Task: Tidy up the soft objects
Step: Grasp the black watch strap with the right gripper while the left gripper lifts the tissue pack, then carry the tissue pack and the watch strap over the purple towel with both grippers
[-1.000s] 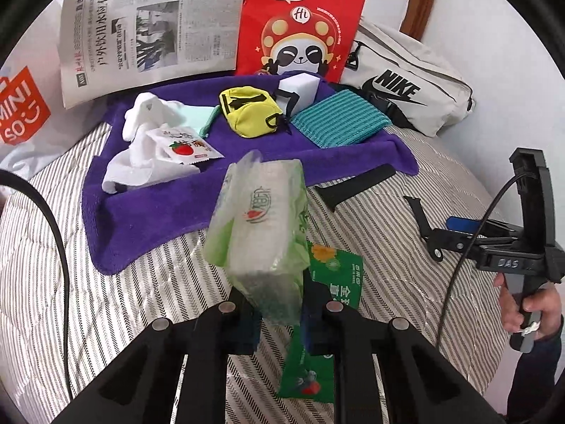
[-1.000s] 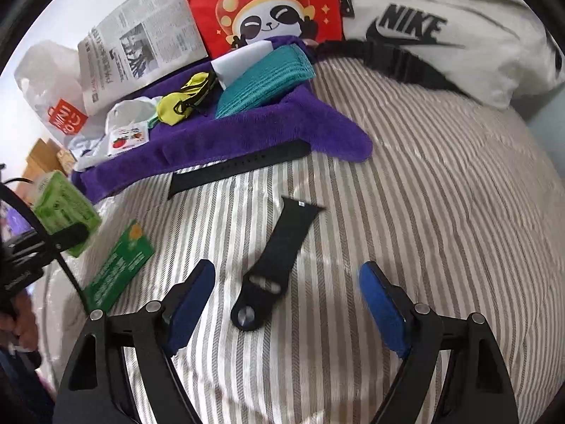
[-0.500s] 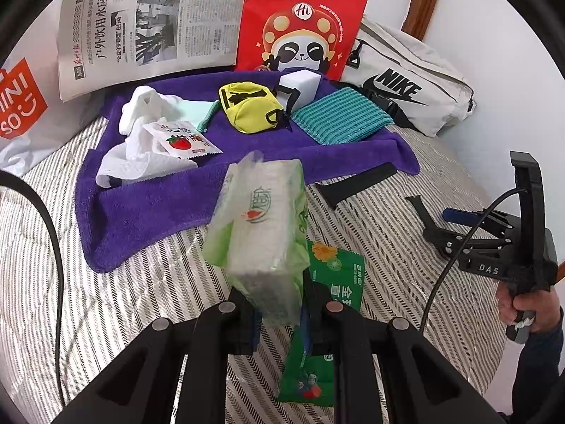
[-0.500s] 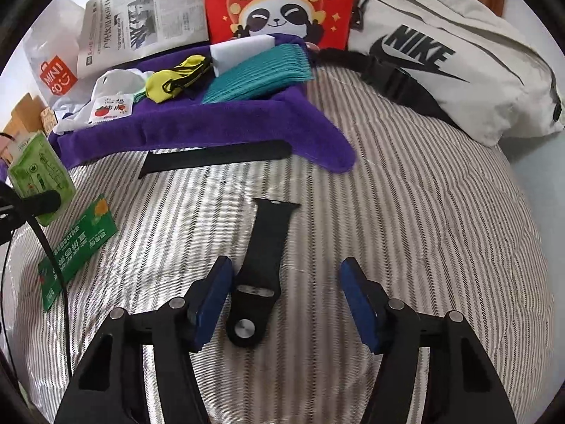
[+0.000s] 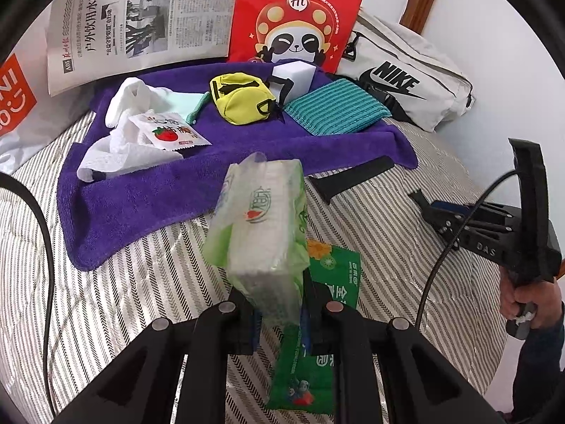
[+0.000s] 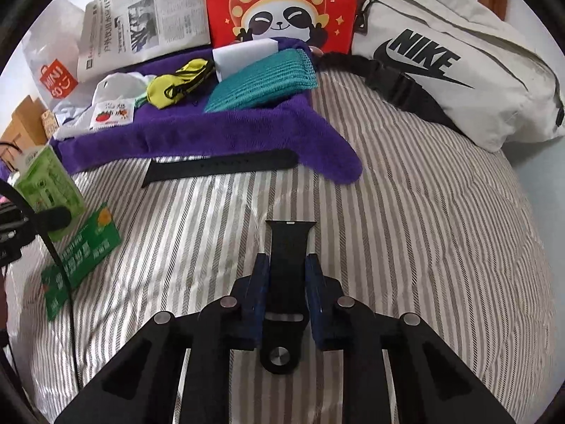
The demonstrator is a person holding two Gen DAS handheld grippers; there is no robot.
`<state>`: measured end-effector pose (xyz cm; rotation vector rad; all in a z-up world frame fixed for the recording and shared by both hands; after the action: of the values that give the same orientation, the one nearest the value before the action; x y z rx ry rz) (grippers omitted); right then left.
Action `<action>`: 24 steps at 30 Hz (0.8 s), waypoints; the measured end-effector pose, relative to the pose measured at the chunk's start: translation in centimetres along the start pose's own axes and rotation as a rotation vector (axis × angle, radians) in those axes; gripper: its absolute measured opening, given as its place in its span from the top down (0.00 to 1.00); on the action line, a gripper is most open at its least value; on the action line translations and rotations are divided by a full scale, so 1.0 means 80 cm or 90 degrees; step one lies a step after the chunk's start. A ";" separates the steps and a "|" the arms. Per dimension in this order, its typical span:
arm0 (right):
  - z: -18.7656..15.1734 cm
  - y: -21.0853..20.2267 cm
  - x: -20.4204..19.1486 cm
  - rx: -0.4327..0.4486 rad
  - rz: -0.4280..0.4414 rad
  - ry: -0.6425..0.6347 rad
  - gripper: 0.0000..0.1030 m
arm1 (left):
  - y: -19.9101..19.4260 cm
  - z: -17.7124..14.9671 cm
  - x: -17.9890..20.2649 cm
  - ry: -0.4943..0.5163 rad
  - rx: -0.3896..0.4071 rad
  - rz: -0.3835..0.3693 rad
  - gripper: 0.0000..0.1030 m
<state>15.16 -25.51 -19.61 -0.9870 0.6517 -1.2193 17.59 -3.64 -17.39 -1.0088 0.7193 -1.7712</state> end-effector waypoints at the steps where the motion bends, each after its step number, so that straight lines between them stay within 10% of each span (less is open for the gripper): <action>1: -0.001 0.000 -0.001 -0.002 -0.003 0.003 0.79 | 0.000 0.000 -0.001 0.000 0.000 -0.001 0.84; 24: 0.022 -0.042 -0.014 0.042 0.046 0.000 0.80 | -0.043 0.007 -0.004 -0.006 0.024 0.006 0.84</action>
<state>14.83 -24.13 -15.90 -0.9013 0.6388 -1.1698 16.62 -2.07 -14.45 -0.9865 0.6807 -1.7639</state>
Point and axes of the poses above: each gripper's, at about its wrist camera, not at the fingertips, and y roughly the way its jaws point, x to its right, z to its top, the point moved 5 cm from there along y, roughly the way its jaws point, and after that the axes turned 15 degrees about -y, right-handed, at the moved point
